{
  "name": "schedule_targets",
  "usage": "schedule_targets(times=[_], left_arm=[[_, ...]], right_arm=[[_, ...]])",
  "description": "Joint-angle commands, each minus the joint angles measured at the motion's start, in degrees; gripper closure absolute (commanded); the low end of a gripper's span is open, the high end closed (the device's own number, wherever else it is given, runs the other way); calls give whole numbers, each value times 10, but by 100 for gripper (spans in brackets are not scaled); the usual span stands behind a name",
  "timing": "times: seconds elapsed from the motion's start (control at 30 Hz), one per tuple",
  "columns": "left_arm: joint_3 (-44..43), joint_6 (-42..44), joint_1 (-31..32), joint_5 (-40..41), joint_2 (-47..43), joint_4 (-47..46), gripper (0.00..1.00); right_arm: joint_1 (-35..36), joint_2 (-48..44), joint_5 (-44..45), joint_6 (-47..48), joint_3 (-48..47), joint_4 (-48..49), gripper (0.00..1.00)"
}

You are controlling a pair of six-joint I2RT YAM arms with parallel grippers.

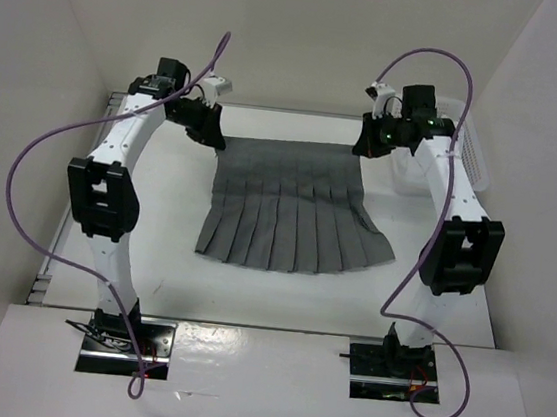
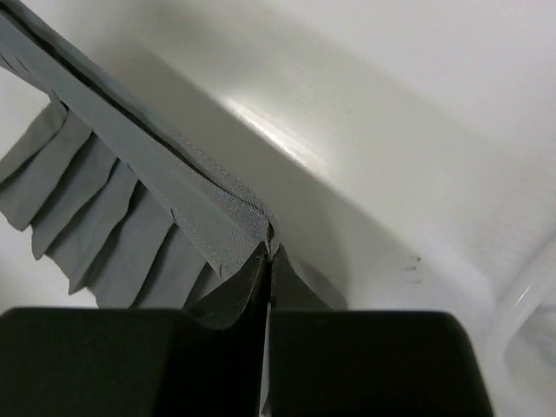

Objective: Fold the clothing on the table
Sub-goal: Fold the skirt

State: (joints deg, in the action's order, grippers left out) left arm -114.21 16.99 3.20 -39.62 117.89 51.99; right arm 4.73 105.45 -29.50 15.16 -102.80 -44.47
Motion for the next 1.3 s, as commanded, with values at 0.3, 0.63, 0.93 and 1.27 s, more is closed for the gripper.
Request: schedule_targets(times=[0.3, 0.63, 0.93, 1.27], left_arm=[[253, 106, 2, 46, -193, 31, 95], [345, 149, 44, 78, -273, 92, 95], [325, 125, 50, 110, -278, 56, 95], [174, 87, 44, 116, -188, 15, 95]], right_arm=[[12, -174, 161, 92, 175, -12, 100], [22, -247, 164, 173, 224, -104, 100], [27, -230, 156, 134, 205, -50, 100], [75, -120, 211, 87, 60, 30, 100]])
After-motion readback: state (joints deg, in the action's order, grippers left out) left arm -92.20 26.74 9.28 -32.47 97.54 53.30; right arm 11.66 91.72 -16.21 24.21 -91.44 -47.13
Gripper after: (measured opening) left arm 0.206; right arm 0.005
